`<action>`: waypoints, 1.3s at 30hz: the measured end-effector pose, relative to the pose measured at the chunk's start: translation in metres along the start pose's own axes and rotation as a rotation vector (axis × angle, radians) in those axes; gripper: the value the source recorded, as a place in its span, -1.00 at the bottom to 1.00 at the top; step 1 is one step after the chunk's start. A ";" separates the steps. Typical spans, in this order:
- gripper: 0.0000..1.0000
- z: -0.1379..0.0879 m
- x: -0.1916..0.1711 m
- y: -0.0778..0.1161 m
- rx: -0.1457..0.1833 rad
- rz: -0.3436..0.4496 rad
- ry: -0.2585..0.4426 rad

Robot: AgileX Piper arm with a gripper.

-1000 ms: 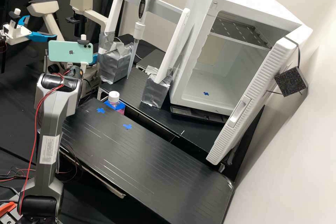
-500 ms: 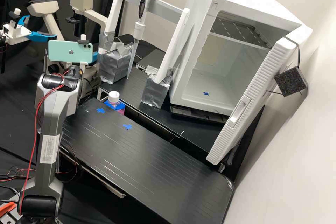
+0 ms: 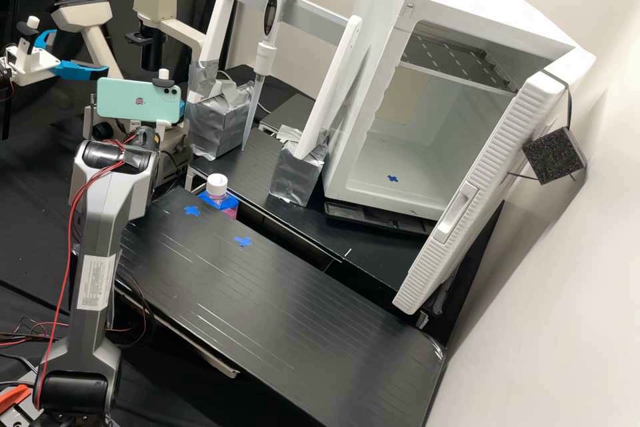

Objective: Move the petri dish to the bench

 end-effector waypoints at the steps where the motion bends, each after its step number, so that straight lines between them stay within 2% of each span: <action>1: 1.00 0.000 0.000 0.000 0.000 0.000 0.000; 15: 1.00 0.001 0.000 0.002 0.008 0.017 -0.015; 16: -1.00 0.002 0.001 0.001 0.008 0.016 -0.016; 23: -1.00 0.001 0.002 0.000 0.027 0.008 -0.007; 27: -1.00 0.002 0.002 0.001 0.021 0.006 -0.005; 31: -1.00 0.003 0.001 0.001 0.035 0.004 -0.003; 39: -1.00 0.004 0.001 0.002 0.040 0.006 -0.006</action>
